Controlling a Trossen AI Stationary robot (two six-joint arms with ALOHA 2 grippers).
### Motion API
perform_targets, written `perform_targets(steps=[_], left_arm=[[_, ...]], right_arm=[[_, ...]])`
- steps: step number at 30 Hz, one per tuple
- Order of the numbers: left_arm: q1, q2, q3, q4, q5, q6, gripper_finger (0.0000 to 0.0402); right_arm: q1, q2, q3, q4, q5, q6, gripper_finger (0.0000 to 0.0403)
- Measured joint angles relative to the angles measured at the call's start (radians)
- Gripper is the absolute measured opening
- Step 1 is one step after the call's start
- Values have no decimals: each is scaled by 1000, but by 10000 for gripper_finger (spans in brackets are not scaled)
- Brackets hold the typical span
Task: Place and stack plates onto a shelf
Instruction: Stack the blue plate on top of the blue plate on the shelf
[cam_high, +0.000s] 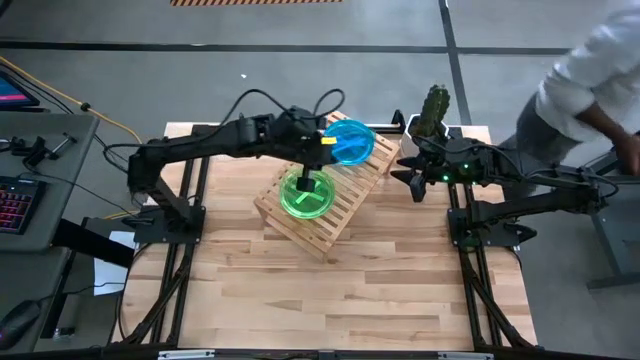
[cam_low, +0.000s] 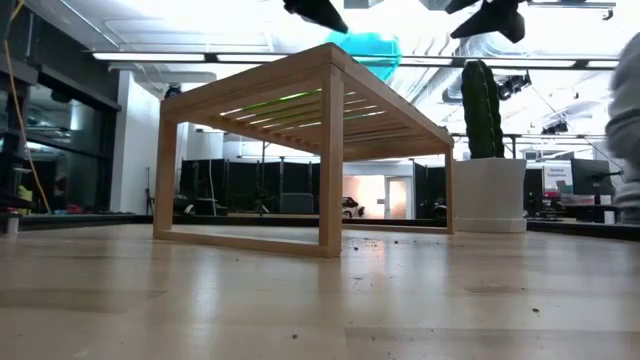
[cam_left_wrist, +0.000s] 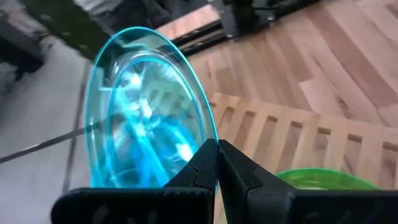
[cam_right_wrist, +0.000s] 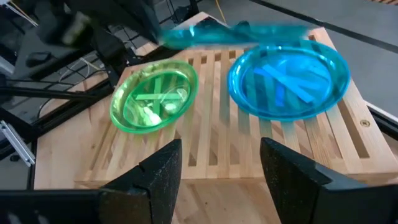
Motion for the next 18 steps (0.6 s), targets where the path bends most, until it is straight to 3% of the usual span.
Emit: perform_targets(steps=[6,11,18], left_arm=[[22,68,-1,42,115,37,0],[37,77,-63,182,122,122,0],[71,78,-141,206,65,275,0]], right_arm=[[0,0,0,20,13,9,200],[0,0,0,28,82,52,200],[0,2,0,61,145,109,200]])
